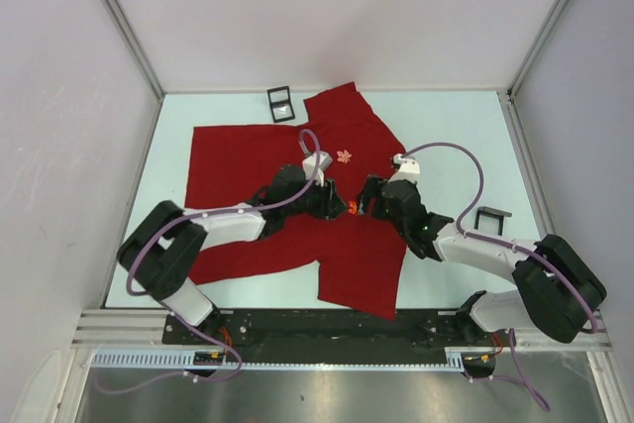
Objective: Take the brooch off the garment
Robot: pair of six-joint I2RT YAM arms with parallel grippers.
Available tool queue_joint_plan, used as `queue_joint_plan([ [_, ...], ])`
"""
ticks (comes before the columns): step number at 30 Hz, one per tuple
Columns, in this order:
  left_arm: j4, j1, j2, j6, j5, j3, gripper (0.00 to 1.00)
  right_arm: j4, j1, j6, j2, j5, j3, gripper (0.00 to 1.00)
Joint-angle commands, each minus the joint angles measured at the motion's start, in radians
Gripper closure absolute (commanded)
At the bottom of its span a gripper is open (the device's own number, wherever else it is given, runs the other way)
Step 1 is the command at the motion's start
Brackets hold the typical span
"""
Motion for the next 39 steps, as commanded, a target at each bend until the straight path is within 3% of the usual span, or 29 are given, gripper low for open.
queue_joint_plan([
  [1,0.064,-0.031,0.097,0.012,-0.004,0.1,0.58,0.133,-0.003,0.071,0.019,0.011,-0.005,0.21],
  [4,0.03,-0.031,0.163,0.012,-0.016,0.156,0.66,0.147,-0.028,0.093,0.038,-0.021,-0.009,0.26],
  [10,0.024,-0.031,0.22,0.004,-0.015,0.204,0.69,0.156,-0.069,0.136,0.072,-0.073,-0.012,0.4],
  [24,-0.033,-0.031,0.319,-0.024,-0.032,0.27,0.84,0.174,-0.129,0.205,0.151,-0.168,-0.011,0.48],
  [33,-0.041,-0.031,0.373,-0.036,-0.056,0.301,0.87,0.203,-0.131,0.211,0.203,-0.193,-0.006,0.56],
  [39,-0.056,-0.029,0.382,-0.04,-0.078,0.304,0.89,0.205,-0.135,0.217,0.225,-0.202,0.003,0.57],
])
